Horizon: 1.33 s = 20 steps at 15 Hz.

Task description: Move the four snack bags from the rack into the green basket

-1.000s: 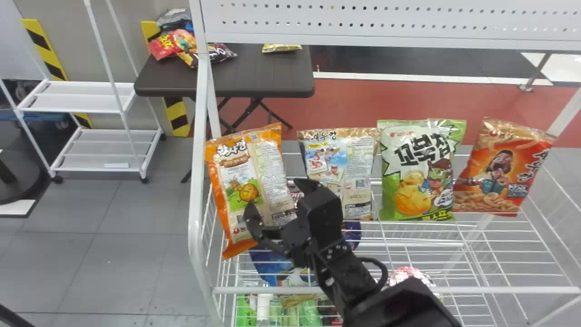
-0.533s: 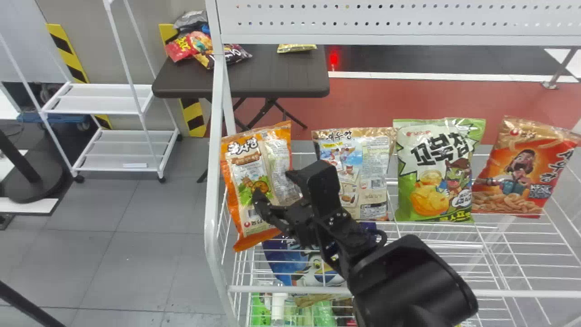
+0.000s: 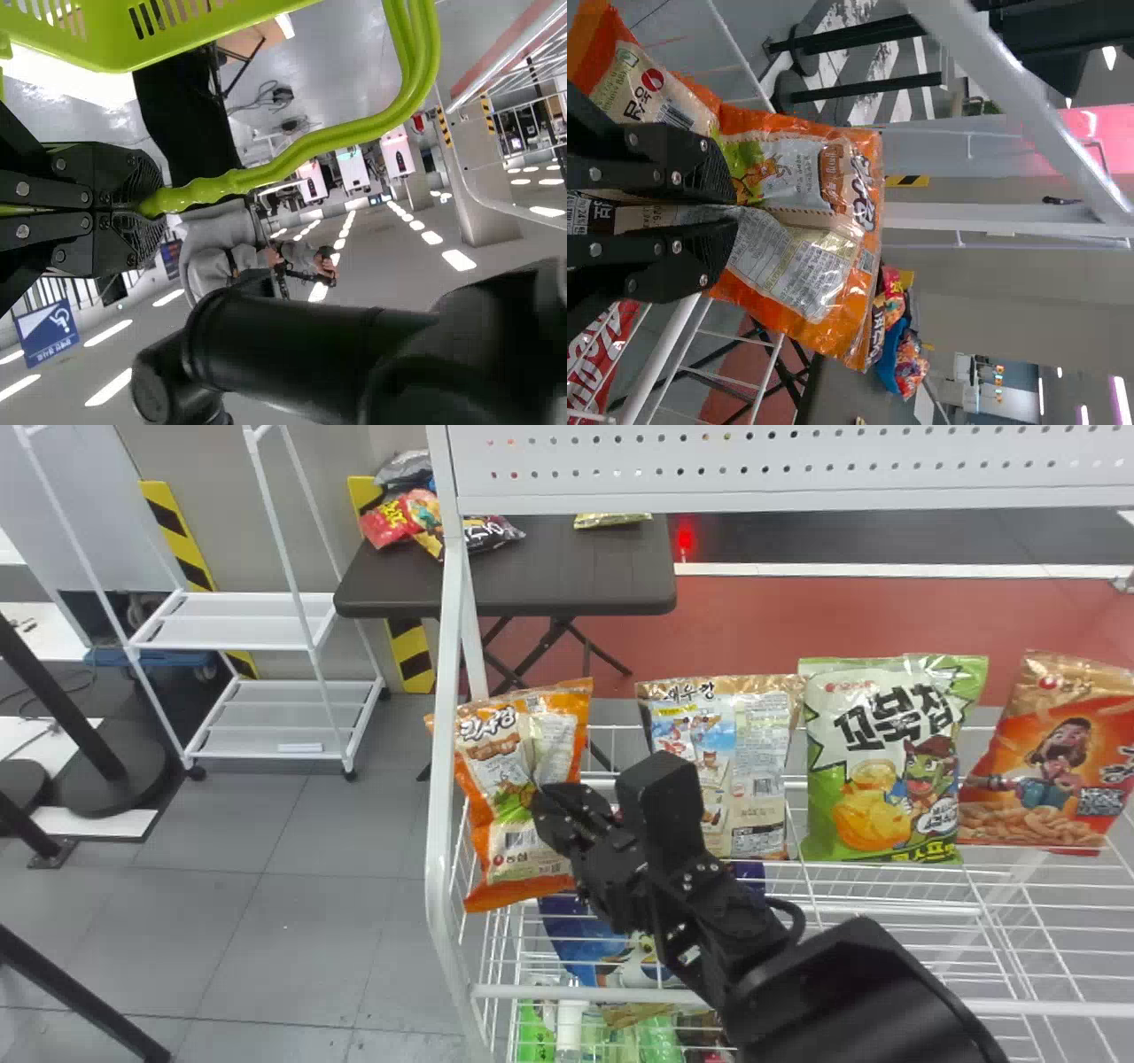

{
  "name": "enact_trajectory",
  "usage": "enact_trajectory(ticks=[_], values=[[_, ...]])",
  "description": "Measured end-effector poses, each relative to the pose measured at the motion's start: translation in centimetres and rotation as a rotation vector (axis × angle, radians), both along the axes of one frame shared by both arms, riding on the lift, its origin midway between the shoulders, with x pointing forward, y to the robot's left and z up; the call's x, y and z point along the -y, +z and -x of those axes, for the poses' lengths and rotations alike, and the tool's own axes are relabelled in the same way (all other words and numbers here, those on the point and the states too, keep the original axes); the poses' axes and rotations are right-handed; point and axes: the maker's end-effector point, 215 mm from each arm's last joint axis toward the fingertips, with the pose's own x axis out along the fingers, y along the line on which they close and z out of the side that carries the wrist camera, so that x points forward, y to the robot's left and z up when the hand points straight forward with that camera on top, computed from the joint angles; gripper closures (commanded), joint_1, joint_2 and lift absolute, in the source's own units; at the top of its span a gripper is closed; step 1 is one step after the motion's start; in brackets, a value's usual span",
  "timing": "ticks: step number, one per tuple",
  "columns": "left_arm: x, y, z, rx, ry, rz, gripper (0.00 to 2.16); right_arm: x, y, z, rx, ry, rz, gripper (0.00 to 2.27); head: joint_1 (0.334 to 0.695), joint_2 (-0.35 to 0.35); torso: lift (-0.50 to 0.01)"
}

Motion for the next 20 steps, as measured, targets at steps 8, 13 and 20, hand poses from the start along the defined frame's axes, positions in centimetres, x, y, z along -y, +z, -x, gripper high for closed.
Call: enact_trajectory(ticks=[8,13,20], values=[[0.3,-0.1,-0.5,0.01,0.001,-0.011,1.47,12.4,5.3,7.6,0.027,-0.157,0.062,2.24,0.695,-0.181,0.0],[-0.3,-0.6,-0.7,0.022,0.028,-0.023,1.47,18.8,4.0,14.0,-0.124,-0.191,0.169,2.24,0.695,-0.35,0.0],[-0.8,-0.2,-0.7,0.03,0.045,-0.021,1.47,29.6,-0.1,23.3,-0.357,-0.303,0.425,2.24,0.695,-0.35,0.0]])
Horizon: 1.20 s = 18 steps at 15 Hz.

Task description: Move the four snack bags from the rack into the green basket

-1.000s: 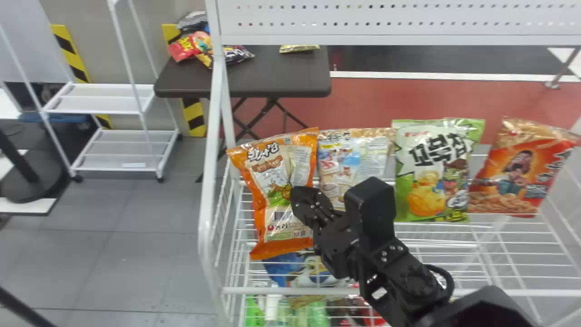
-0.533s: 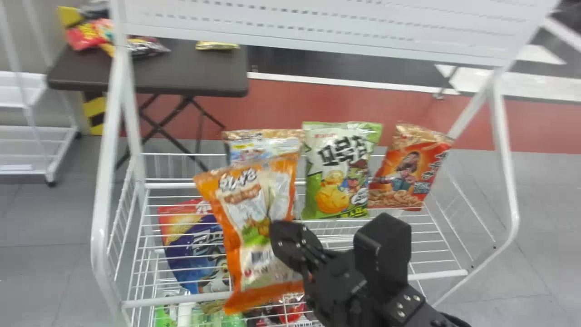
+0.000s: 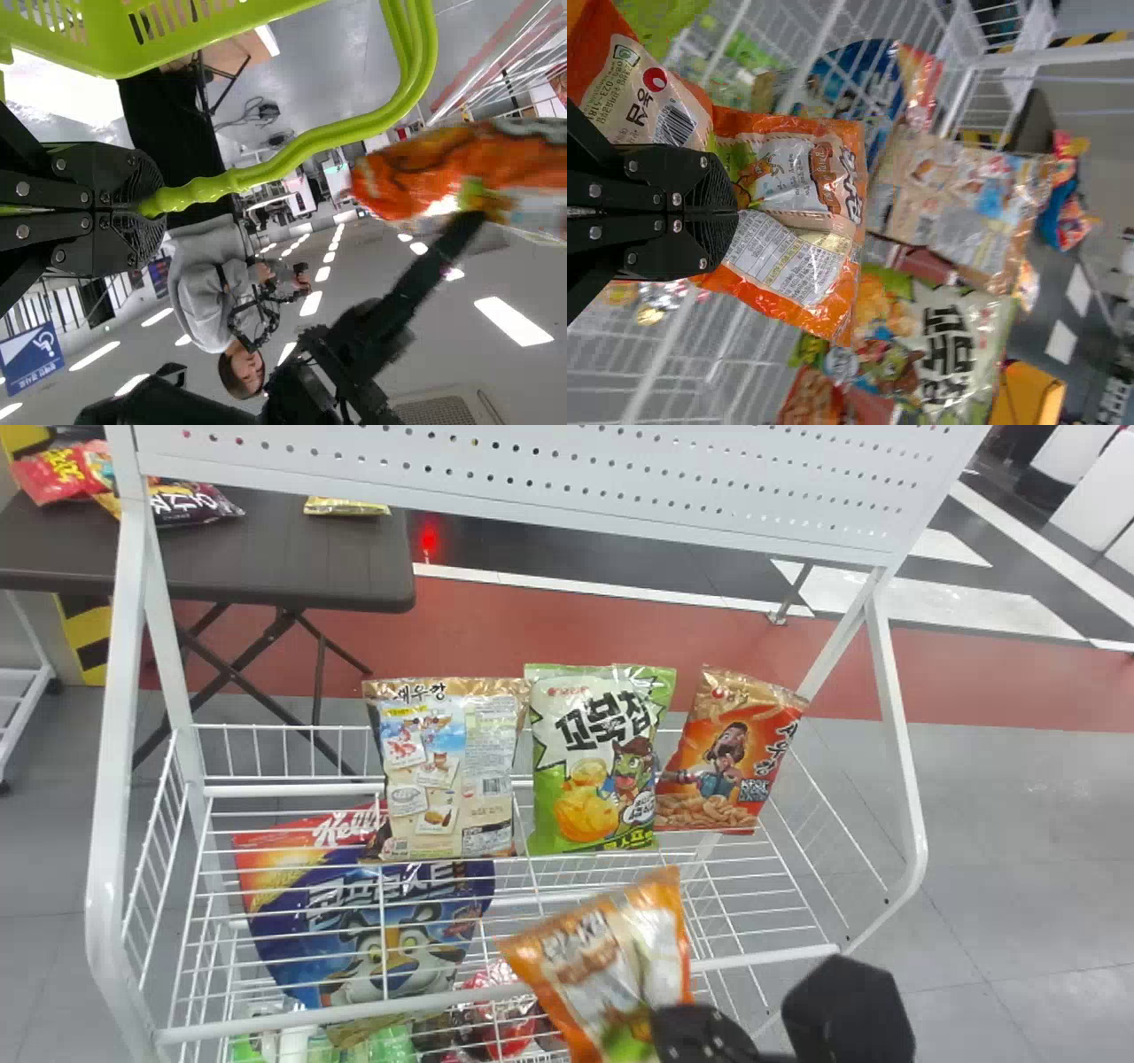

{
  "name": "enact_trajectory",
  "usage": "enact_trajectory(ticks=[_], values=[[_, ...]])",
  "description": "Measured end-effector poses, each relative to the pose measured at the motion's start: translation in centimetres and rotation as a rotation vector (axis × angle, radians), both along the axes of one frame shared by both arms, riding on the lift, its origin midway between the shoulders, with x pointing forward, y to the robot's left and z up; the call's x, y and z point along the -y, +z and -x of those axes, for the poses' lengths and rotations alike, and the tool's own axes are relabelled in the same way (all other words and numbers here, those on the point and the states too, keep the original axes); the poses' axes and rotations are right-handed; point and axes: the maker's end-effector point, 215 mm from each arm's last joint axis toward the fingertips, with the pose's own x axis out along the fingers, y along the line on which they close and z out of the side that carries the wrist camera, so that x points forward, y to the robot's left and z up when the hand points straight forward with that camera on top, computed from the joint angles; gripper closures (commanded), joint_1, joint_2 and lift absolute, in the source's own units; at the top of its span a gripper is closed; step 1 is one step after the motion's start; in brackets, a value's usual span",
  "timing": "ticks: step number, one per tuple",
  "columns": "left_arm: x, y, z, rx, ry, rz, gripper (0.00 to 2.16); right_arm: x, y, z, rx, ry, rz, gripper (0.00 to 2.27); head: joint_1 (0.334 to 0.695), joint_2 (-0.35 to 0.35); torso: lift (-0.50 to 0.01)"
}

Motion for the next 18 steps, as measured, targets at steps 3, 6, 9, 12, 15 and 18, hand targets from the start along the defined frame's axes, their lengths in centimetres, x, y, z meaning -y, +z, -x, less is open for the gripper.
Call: enact_trajectory(ticks=[3,6,9,12,15,18], values=[[-0.3,0.1,0.0,-0.001,0.007,0.004,1.47,1.1,-4.3,5.6,-0.191,-0.021,0.005,2.24,0.695,-0.35,0.0],[-0.1,0.1,0.0,0.003,0.004,0.003,1.47,-1.6,-7.4,9.8,-0.323,0.009,-0.055,2.24,0.695,-0.35,0.0],[0.2,0.4,0.2,0.008,-0.005,0.008,1.47,-6.0,-9.3,10.9,-0.35,0.073,-0.125,2.24,0.695,-0.35,0.0],[0.3,0.4,0.5,0.007,-0.007,0.006,1.47,-10.5,-11.2,11.4,-0.365,0.141,-0.175,2.24,0.695,-0.35,0.0],[0.4,0.4,0.7,0.006,-0.009,0.004,1.47,-12.4,-13.6,12.0,-0.391,0.17,-0.179,2.17,0.695,-0.35,0.0],[0.7,0.3,1.0,0.007,-0.018,-0.001,1.47,-13.0,-14.5,11.5,-0.375,0.18,-0.184,0.28,0.695,-0.35,0.0]])
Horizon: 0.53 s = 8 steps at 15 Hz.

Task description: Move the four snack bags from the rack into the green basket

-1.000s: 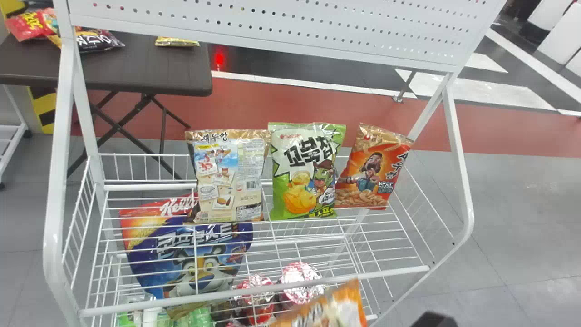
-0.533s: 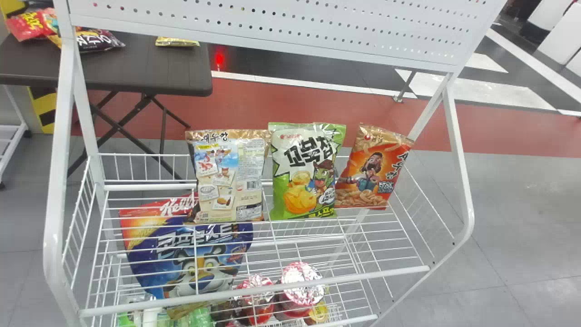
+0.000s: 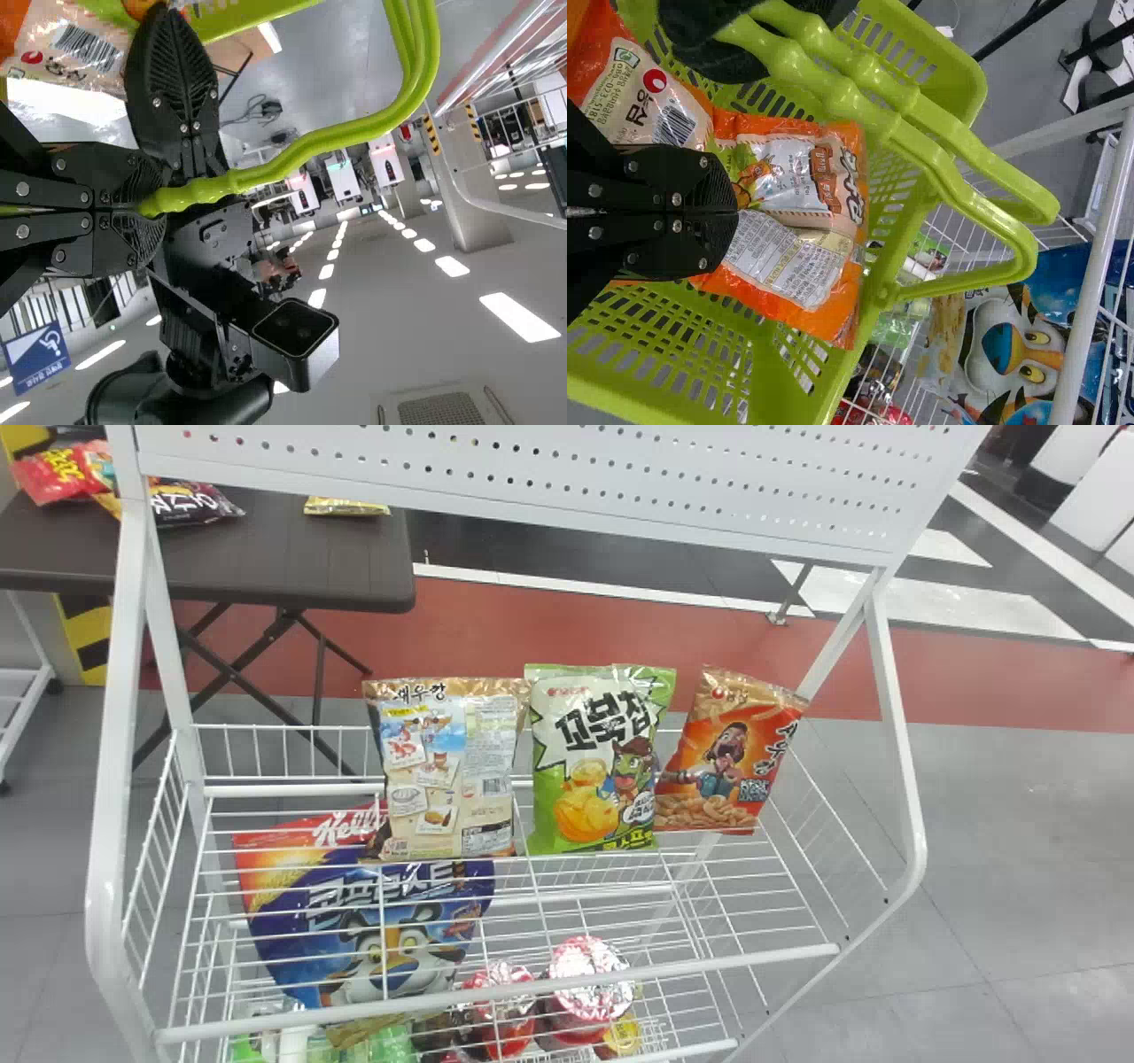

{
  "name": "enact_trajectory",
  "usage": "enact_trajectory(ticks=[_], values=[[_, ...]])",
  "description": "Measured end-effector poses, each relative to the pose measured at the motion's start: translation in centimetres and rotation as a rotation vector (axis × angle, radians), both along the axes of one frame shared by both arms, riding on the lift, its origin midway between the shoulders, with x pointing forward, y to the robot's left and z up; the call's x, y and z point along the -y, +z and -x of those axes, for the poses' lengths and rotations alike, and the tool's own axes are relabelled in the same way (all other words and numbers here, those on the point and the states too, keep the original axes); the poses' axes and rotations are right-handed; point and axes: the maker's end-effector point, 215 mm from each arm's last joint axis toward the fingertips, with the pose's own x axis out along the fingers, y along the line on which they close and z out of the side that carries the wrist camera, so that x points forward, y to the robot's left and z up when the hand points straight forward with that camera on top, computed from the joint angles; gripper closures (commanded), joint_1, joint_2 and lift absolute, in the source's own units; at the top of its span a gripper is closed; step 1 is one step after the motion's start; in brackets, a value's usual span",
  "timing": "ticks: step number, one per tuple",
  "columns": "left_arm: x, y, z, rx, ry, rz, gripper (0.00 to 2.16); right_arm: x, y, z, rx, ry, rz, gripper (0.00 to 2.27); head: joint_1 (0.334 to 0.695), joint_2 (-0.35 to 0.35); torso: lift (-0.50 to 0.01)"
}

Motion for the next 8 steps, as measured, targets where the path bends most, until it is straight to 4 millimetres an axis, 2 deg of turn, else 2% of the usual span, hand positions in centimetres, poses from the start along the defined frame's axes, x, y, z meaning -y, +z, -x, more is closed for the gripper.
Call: enact_trajectory(ticks=[1,8], values=[[0.0,0.0,0.0,0.0,-0.002,-0.001,1.47,-0.1,-0.1,-0.1,0.005,0.001,-0.005,0.0,0.695,-0.35,0.0],[0.0,0.2,0.3,0.007,0.0,0.003,1.47,1.4,1.0,-2.3,0.057,-0.024,0.007,0.05,0.695,-0.35,0.0]])
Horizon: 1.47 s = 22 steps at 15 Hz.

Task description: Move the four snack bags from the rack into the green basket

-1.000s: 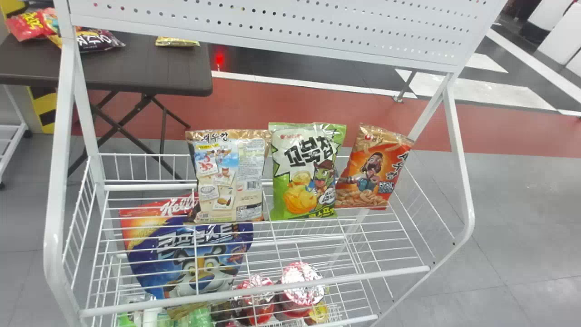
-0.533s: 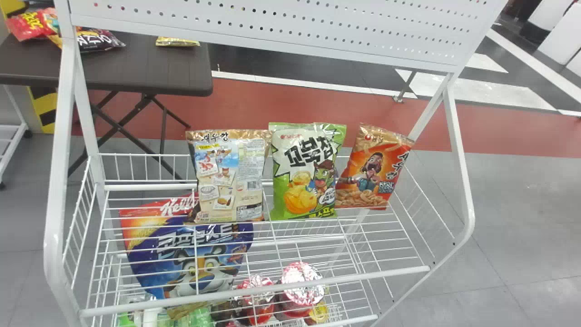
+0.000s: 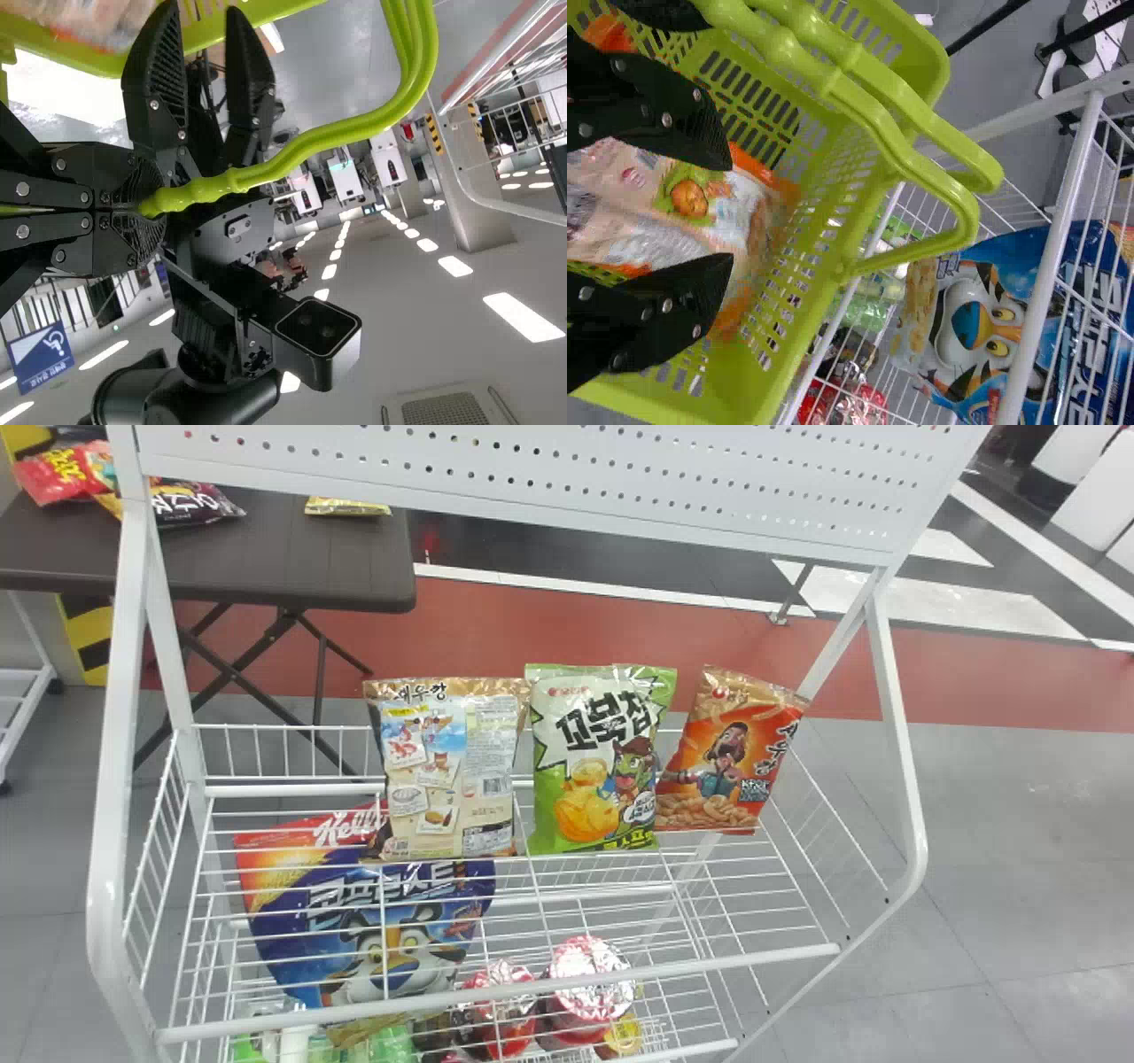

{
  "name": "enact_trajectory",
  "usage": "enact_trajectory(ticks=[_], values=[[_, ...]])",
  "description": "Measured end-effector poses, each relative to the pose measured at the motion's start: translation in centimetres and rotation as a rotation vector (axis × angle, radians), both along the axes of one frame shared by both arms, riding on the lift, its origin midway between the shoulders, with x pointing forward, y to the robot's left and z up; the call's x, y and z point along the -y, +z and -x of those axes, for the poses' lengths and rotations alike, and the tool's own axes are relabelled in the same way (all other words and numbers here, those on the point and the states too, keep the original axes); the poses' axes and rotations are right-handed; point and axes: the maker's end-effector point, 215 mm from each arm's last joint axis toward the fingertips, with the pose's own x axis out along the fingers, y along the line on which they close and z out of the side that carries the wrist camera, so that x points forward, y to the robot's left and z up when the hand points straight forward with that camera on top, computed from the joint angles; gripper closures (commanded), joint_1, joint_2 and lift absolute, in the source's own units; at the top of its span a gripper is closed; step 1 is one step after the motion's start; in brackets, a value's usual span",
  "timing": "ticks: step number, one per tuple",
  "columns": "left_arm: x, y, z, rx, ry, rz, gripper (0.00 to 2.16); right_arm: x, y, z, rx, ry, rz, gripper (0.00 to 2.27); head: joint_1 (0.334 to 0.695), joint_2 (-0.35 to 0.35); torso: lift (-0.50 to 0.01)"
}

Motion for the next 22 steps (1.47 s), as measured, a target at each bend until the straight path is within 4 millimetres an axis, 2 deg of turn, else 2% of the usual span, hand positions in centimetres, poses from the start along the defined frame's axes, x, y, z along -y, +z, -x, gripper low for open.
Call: enact_trajectory(ticks=[2,4,6,8,9,10,12,15,20,21,22], values=[[-0.1,0.1,0.0,0.001,0.002,0.001,1.47,0.8,1.1,-1.4,0.04,-0.023,0.003,0.06,0.695,-0.35,0.0],[-0.1,0.0,0.1,0.0,0.004,0.0,1.47,1.7,3.5,-4.9,0.144,-0.084,-0.036,0.06,0.695,-0.35,0.0],[0.0,0.0,0.2,0.001,0.002,-0.002,1.47,2.4,7.0,-9.8,0.295,-0.144,-0.095,0.07,0.695,-0.35,0.0],[0.0,0.0,0.2,0.004,-0.001,-0.009,1.47,2.1,11.8,-16.0,0.523,-0.177,-0.172,0.12,0.695,-0.35,0.0],[0.1,0.0,0.3,0.001,-0.006,-0.012,1.47,1.9,13.3,-18.7,0.599,-0.192,-0.198,0.14,0.695,-0.35,0.0],[0.2,0.0,0.4,0.0,-0.009,-0.013,1.47,1.5,14.0,-20.8,0.643,-0.202,-0.212,0.15,0.695,-0.35,0.0],[0.2,0.0,0.5,-0.001,-0.011,-0.013,1.47,0.9,14.5,-25.5,0.716,-0.23,-0.208,0.15,0.695,-0.35,0.0],[0.2,0.0,0.5,-0.001,-0.012,-0.014,1.47,0.3,14.0,-31.8,0.796,-0.272,-0.163,0.15,0.695,-0.298,0.0],[0.4,0.1,0.5,0.006,-0.024,-0.016,1.47,-0.8,12.1,-37.6,0.799,-0.271,-0.145,0.15,0.695,-0.252,0.0],[0.5,0.0,0.6,0.005,-0.027,-0.018,1.47,-1.0,11.7,-38.4,0.785,-0.265,-0.15,0.19,0.695,-0.248,0.0],[0.5,0.0,0.6,0.005,-0.028,-0.02,1.47,-1.1,11.5,-39.1,0.773,-0.263,-0.156,0.32,0.695,-0.243,0.0]])
